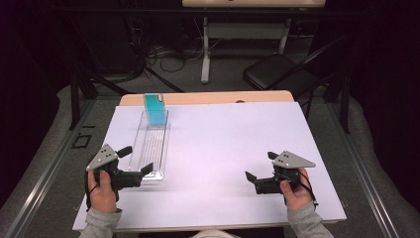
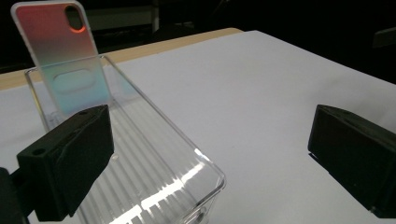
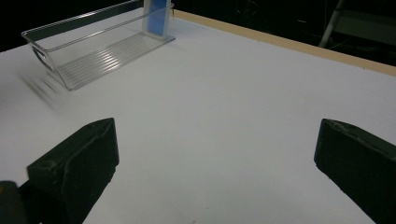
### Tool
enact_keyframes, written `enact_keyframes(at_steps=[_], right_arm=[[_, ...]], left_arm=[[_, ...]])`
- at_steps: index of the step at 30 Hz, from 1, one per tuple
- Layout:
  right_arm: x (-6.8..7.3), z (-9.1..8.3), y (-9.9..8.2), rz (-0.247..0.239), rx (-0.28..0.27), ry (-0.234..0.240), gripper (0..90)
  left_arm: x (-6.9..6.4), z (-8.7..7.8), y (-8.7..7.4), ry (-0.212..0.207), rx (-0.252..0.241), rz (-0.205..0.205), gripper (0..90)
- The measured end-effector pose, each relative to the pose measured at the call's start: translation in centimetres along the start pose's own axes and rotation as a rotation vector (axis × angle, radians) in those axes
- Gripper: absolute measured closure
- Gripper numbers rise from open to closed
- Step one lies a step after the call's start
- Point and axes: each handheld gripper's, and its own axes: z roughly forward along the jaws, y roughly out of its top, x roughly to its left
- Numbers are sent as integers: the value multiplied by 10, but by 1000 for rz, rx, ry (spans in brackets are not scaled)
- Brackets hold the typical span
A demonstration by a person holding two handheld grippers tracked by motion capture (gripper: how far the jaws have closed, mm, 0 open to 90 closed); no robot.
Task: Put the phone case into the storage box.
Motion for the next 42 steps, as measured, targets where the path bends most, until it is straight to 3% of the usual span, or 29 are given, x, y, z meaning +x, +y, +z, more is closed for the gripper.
enact_keyframes(at_steps=[17, 34, 42], right_arm=[[-24, -23, -28, 60, 11, -84, 0], [-47, -37, -47, 99, 20, -164, 0], [-54, -34, -55, 111, 38, -173, 0]], left_arm=[[17, -17, -27, 112, -4, -53, 3], [37, -25, -46, 182, -14, -110, 3], [44, -27, -51, 197, -10, -115, 3]])
